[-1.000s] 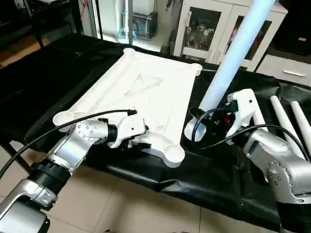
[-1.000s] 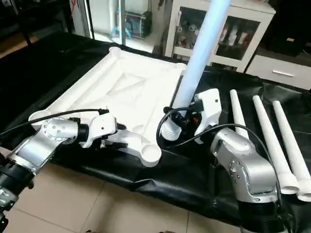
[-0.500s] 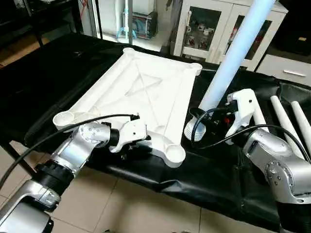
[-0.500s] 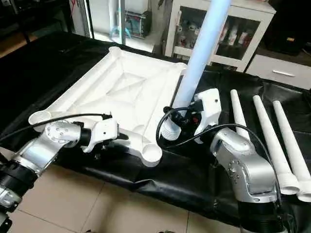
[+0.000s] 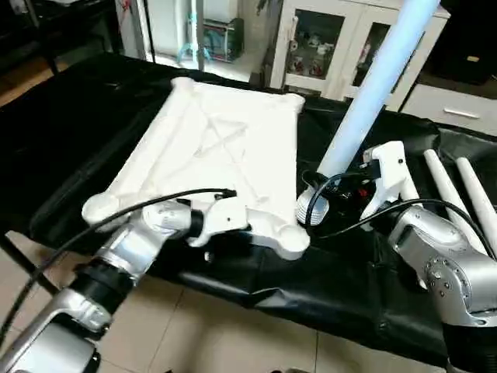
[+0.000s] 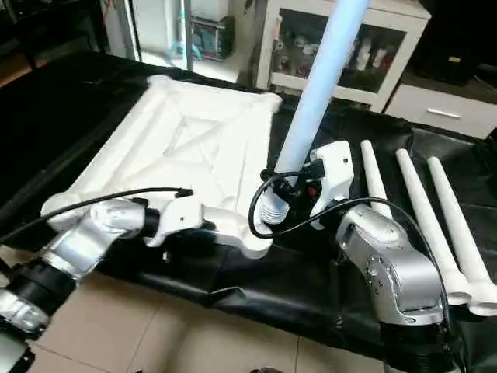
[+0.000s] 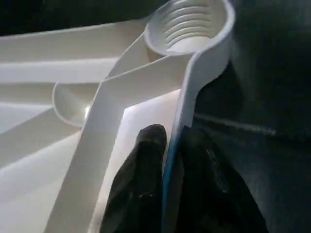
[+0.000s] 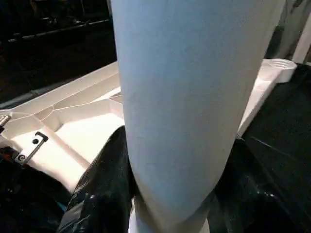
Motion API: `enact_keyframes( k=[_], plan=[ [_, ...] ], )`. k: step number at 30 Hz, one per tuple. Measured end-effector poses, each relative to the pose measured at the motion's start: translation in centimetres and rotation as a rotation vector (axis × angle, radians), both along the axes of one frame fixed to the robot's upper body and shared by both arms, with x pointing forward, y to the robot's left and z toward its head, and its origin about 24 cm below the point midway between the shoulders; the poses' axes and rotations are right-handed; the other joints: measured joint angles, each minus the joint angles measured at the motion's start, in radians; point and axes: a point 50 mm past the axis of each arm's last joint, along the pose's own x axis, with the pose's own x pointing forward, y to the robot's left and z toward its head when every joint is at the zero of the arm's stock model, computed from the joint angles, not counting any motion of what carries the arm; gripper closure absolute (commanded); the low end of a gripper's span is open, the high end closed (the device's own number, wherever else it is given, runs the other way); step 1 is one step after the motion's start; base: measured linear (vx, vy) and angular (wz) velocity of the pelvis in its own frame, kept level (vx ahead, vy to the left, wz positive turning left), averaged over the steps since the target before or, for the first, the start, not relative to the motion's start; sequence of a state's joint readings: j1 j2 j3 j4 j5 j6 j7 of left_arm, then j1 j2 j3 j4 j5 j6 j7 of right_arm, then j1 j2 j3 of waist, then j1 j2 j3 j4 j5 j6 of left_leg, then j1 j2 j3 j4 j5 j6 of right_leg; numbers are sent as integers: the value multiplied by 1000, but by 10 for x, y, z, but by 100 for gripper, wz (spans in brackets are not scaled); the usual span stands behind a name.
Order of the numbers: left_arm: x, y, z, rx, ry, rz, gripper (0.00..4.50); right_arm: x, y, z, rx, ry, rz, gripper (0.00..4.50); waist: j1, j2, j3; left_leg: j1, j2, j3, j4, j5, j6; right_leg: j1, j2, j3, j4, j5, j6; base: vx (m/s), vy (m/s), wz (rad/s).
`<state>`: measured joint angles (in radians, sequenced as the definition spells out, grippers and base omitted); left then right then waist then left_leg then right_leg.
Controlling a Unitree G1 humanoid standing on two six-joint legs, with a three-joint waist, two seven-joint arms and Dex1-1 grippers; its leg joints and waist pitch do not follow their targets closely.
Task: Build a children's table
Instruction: Pick table leg, then insert table leg to table base
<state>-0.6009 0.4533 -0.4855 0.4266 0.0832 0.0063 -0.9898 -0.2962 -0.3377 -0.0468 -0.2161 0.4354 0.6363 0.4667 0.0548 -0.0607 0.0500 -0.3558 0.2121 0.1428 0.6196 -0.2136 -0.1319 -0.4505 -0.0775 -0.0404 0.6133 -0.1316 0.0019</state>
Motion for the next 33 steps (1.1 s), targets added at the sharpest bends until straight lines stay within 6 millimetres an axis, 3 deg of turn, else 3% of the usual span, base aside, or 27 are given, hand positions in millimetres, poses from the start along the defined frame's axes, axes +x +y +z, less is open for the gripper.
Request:
enact_keyframes(
  k=[9, 24, 33],
  plan=[
    [-11, -7, -1, -10, 24, -13, 448, 0, -2, 1, 26, 12, 0, 267, -16, 0, 0, 0, 0, 0, -1, 0, 0, 0, 0, 0, -1, 0, 0, 0, 0, 0],
    [-17, -9, -2, 0, -1, -9, 448, -3, 0, -12, 143, 99, 180, 267, -16, -2, -2, -1, 0, 0, -1, 0, 0, 0, 0, 0, -2, 0, 0, 0, 0, 0],
    [-17, -9, -2, 9, 3, -8, 448, 2, 3, -22, 99, 99, 253, 267, -19, -22, -5, -1, 1, 0, -1, 0, 0, 0, 0, -1, -2, 0, 0, 0, 0, 0]
  ],
)
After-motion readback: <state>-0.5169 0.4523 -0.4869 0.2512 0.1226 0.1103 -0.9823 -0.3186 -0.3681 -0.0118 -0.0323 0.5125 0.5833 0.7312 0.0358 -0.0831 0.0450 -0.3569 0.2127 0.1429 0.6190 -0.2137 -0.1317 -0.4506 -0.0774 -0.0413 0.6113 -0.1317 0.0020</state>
